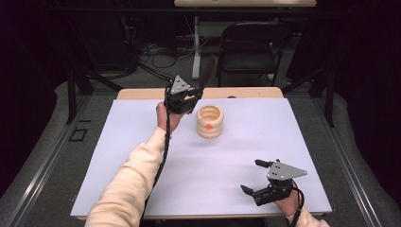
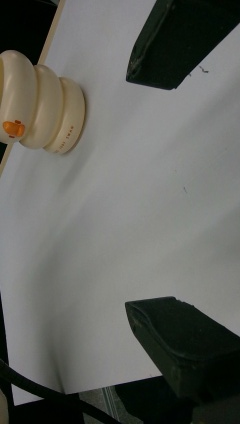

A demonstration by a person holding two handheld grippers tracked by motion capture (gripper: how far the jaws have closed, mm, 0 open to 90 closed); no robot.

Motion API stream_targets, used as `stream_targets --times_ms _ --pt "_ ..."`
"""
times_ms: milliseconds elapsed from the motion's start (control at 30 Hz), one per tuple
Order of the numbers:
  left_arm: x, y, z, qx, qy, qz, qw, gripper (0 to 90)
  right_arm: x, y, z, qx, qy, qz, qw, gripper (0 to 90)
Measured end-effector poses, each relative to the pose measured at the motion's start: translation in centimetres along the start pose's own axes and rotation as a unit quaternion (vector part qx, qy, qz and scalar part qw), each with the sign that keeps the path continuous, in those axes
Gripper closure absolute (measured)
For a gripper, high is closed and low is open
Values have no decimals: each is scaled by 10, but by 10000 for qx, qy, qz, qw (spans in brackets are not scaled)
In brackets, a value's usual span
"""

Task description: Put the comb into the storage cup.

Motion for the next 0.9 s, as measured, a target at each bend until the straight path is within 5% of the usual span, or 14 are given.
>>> stream_targets --times_ms 900 --pt "-12 18 -19 109 233 183 9995 723 0 0 0 -11 9 -12 10000 1"
Point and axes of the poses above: each handheld gripper's, and its own axes: z roughly backward along the jaws, x roughly out of its underside, y roughly to its right, the point moved 7 cm from there along -z, roughly forward along the jaws, and after that the axes turned 15 degrees about -x, right-handed, at the moved point
